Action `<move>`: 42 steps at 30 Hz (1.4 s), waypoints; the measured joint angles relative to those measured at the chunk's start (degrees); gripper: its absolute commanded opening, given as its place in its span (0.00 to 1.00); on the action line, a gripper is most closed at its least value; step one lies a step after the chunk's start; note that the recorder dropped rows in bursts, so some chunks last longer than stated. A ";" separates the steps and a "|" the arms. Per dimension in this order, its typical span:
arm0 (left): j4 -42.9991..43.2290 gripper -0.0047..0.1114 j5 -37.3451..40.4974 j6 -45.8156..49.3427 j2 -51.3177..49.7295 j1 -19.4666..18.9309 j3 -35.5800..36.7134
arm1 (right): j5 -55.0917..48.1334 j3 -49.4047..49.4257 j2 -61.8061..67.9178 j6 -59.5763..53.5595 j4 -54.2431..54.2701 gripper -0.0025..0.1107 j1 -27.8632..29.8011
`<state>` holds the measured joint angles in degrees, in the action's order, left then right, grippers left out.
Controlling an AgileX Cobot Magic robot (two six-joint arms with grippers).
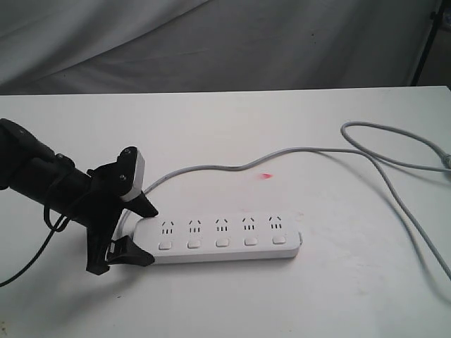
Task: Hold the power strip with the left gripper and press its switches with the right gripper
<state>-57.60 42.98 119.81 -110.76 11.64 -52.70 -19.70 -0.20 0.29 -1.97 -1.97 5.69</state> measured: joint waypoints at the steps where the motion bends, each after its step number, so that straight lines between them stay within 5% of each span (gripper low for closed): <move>1: 0.00 0.70 -0.10 0.00 0.00 0.00 0.00 | 0.00 0.00 0.00 0.00 0.00 0.02 0.00; 22: -0.23 0.67 -1.94 0.00 -2.60 0.00 0.00 | 0.00 0.00 0.00 0.00 0.00 0.02 0.00; 31: -0.23 0.33 -1.94 0.00 -2.60 0.00 0.00 | 0.00 0.00 0.00 0.00 0.00 0.02 0.00; 42: -0.23 0.04 -1.94 0.00 -2.60 0.00 0.00 | 0.00 0.00 0.00 0.00 0.00 0.02 0.00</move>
<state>-57.83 41.05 119.81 -113.36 11.64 -52.70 -19.70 -0.20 0.29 -1.97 -1.97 5.69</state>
